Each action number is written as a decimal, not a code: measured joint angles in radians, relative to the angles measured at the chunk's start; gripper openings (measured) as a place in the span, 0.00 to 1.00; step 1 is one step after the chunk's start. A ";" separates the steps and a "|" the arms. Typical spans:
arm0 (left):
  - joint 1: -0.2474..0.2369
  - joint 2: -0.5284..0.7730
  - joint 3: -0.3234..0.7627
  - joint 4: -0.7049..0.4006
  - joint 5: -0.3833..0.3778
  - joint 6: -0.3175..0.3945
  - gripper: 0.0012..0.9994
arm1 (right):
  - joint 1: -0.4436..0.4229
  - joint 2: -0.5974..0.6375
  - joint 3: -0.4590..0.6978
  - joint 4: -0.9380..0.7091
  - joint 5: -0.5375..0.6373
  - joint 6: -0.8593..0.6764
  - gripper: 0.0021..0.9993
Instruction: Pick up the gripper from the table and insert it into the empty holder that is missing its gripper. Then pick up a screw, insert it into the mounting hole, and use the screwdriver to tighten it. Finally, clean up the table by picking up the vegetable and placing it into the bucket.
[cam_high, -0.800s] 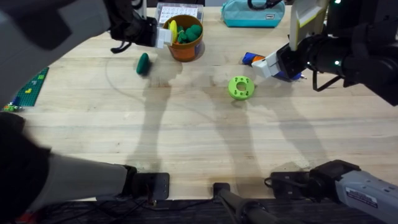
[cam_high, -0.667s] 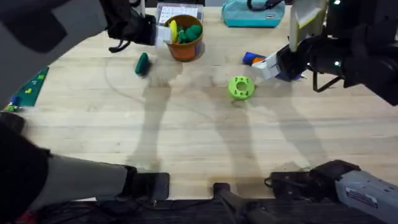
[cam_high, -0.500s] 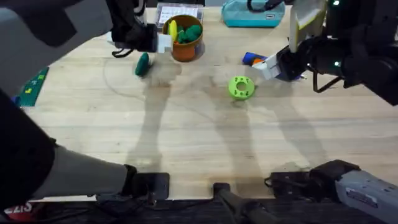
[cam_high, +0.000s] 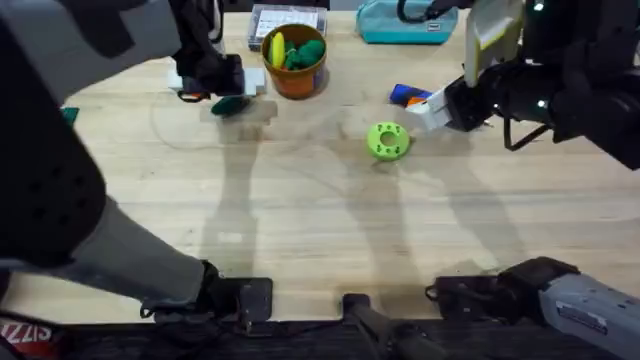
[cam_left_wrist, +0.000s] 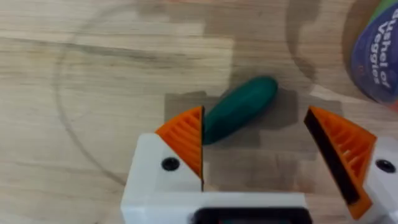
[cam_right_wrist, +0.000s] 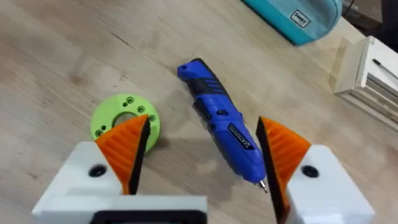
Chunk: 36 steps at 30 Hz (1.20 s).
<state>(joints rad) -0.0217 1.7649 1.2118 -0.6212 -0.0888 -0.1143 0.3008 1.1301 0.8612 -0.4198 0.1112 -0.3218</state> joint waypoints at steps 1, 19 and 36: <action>0.000 0.015 0.000 0.009 0.007 0.000 0.97 | 0.000 0.000 0.000 0.000 0.000 0.000 0.97; 0.000 0.060 0.000 0.076 0.026 -0.014 0.61 | 0.000 0.049 0.000 0.000 0.000 0.000 0.97; 0.000 0.063 0.000 0.018 0.039 -0.018 0.49 | 0.000 0.048 0.000 0.000 0.000 0.000 0.97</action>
<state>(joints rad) -0.0219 1.8277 1.2114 -0.6029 -0.0499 -0.1327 0.3008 1.1786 0.8611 -0.4194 0.1112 -0.3218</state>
